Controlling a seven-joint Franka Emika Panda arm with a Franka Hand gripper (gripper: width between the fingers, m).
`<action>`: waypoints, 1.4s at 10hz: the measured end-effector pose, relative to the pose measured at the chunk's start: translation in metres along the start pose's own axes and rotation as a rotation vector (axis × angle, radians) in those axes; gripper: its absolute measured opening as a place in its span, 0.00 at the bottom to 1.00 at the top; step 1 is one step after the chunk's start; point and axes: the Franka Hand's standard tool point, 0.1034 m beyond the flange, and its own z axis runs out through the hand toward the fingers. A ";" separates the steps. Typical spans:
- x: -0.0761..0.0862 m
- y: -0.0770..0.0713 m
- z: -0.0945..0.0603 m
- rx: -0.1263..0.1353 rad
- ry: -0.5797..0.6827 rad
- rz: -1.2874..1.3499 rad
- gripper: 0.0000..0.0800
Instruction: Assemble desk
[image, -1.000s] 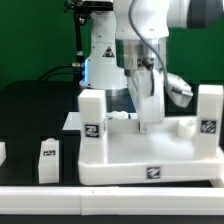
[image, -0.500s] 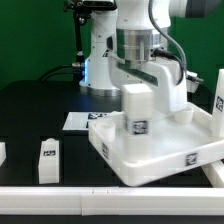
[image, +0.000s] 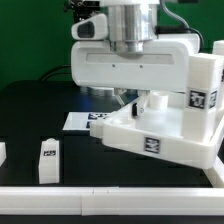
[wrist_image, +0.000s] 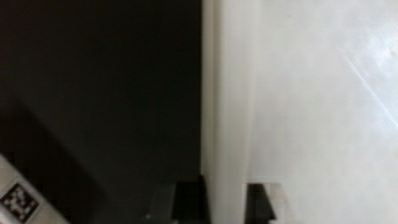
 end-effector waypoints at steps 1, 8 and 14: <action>0.002 0.002 0.000 -0.001 0.002 -0.056 0.06; 0.056 0.016 0.007 -0.043 -0.006 -0.843 0.06; 0.075 -0.007 0.019 -0.173 -0.026 -1.639 0.06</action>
Offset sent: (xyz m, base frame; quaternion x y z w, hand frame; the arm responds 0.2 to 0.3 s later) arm 0.0575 -0.0089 0.0014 0.0461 -0.0089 -0.3030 0.9518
